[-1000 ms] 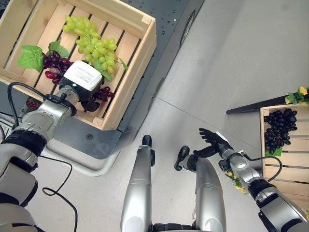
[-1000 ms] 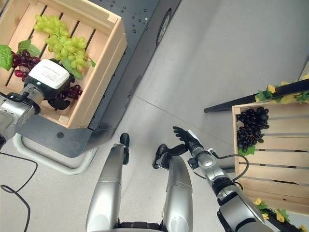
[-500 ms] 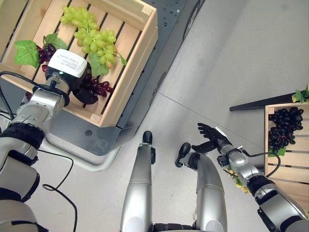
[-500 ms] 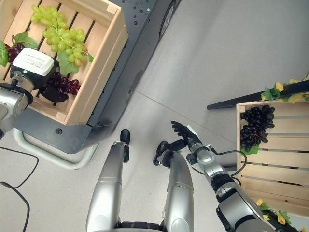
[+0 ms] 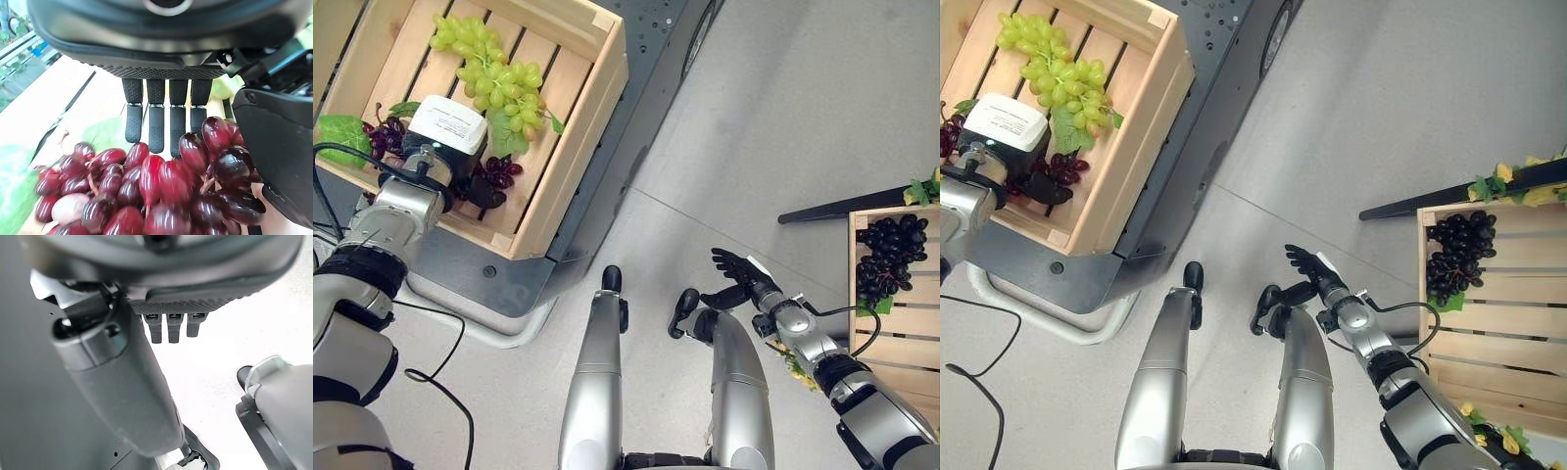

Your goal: Pick up the fruits from the basket on one side to the basket on the other side

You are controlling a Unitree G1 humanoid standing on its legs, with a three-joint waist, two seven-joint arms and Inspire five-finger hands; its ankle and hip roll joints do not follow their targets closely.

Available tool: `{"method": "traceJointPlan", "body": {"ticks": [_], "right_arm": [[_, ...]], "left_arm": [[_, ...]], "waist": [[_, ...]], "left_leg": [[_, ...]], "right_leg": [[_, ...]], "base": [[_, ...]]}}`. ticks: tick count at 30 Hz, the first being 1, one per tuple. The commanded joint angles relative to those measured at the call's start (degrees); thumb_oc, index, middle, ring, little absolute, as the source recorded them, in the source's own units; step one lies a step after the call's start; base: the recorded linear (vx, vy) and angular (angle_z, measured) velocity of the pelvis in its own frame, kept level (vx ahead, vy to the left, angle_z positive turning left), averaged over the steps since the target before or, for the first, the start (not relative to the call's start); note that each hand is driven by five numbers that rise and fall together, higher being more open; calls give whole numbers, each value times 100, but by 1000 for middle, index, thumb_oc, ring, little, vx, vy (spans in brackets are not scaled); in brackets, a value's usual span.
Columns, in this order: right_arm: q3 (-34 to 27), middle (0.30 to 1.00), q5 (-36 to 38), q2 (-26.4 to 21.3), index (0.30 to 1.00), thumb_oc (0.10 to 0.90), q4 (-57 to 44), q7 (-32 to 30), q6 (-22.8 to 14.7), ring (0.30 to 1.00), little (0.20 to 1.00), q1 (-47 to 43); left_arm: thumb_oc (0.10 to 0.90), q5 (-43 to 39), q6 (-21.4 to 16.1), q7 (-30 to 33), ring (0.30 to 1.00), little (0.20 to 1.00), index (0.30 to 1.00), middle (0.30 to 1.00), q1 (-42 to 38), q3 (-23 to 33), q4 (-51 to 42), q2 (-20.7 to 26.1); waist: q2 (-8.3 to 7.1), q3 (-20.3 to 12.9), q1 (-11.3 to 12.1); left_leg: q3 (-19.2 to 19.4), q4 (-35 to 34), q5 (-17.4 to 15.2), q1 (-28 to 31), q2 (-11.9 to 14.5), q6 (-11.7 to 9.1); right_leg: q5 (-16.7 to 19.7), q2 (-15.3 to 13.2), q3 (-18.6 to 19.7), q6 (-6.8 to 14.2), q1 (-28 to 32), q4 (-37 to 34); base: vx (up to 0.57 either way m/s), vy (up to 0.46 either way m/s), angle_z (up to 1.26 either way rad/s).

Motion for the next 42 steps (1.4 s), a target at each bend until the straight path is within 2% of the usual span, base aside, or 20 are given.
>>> {"method": "traceJointPlan", "body": {"ticks": [1,5,9,13,14,16,19,21,24,27,30,34,42], "right_arm": [[-318,900,109,-141,900,800,-354,-158,-406,900,900,334],[-398,900,62,-152,900,800,-394,-158,-397,900,900,479],[-475,900,39,-202,900,800,-513,-167,-438,900,900,658],[-594,900,-24,-192,900,800,-777,-253,-441,900,900,979],[-610,900,-31,-149,900,800,-867,-330,-450,900,900,1073],[-683,900,-99,-81,900,800,-1033,-367,-411,900,900,1216],[-727,900,-246,18,900,800,-1241,-428,-283,900,900,1369],[-736,900,-328,86,900,800,-1394,-491,-206,900,900,1495],[-765,900,-401,147,900,800,-1442,-545,-183,900,900,1613],[-829,900,-490,221,900,800,-1451,-619,-174,900,900,1810],[-899,900,-540,294,900,800,-1390,-627,-165,900,900,1975],[-943,900,-544,392,900,800,-1337,-546,-153,900,900,2188],[-966,900,-373,511,900,800,-1362,-448,-201,900,900,2475]], "left_arm": [[400,170,14,581,300,300,300,300,115,49,683,187],[400,-159,-232,653,300,300,300,300,308,194,454,294],[400,-1108,-311,1001,300,300,300,300,625,497,280,336],[400,-3032,-334,1375,300,300,300,300,1277,1374,292,240],[400,-3587,-467,1383,300,300,300,300,1575,1841,381,103],[400,-4166,-717,1377,300,300,300,300,2099,2665,434,-175],[400,-4802,-975,1208,300,300,300,300,2520,3452,396,-463],[400,-5612,-1170,981,300,300,300,300,2786,3949,290,-733],[400,-6229,-1262,839,300,300,300,300,2971,4266,186,-954],[400,-7311,-1445,582,300,300,300,300,3226,4664,43,-1258],[400,-8055,-1577,478,300,300,300,300,3442,4954,-19,-1578],[400,-8521,-1730,411,300,300,300,300,3625,5162,-118,-1893],[400,-8490,-1952,158,300,300,300,300,3696,5230,-287,-1897]], "waist": [[23,-22,-161],[96,-22,-155],[180,-22,-156],[268,-22,-134],[290,-22,-129],[291,-22,-128],[290,-22,-140],[288,-79,-161],[294,-206,-175],[298,-373,-209],[297,-521,-264],[310,-755,-341],[443,-1219,-415]], "left_leg": [[579,-561,-172,739,-162,474],[616,-651,-175,1001,-163,473],[662,-833,-135,1365,-207,473],[648,-1008,-107,1788,-281,490],[622,-1050,-95,1912,-306,494],[586,-1121,-86,2115,-333,496],[557,-1237,-87,2429,-348,502],[518,-1348,-86,2696,-364,504],[505,-1419,-100,2870,-364,503],[481,-1546,-129,3161,-379,507],[497,-1753,-107,3453,-390,486],[507,-2171,0,3860,-415,428],[452,-2959,195,4523,-496,359]], "right_leg": [[578,-73,139,117,527,-449],[571,-111,174,149,715,-448],[589,-158,207,188,994,-506],[589,-167,225,224,1356,-621],[590,-162,237,231,1484,-674],[603,-140,268,234,1665,-752],[607,-112,302,229,1944,-880],[613,-83,339,220,2200,-1060],[617,-72,352,206,2374,-1242],[609,-56,359,182,2676,-1502],[635,-29,379,178,2951,-1750],[715,37,408,199,3342,-2200],[953,103,413,284,4033,-3107]], "base": [[0,0,0],[36,-6,-1],[28,-1,-5],[19,-22,-9],[11,-42,-9],[10,-41,-5],[5,-11,0],[13,-16,-1],[18,-18,-2],[19,-25,-13],[29,-14,-8],[54,-17,-5],[50,-31,-4]]}}
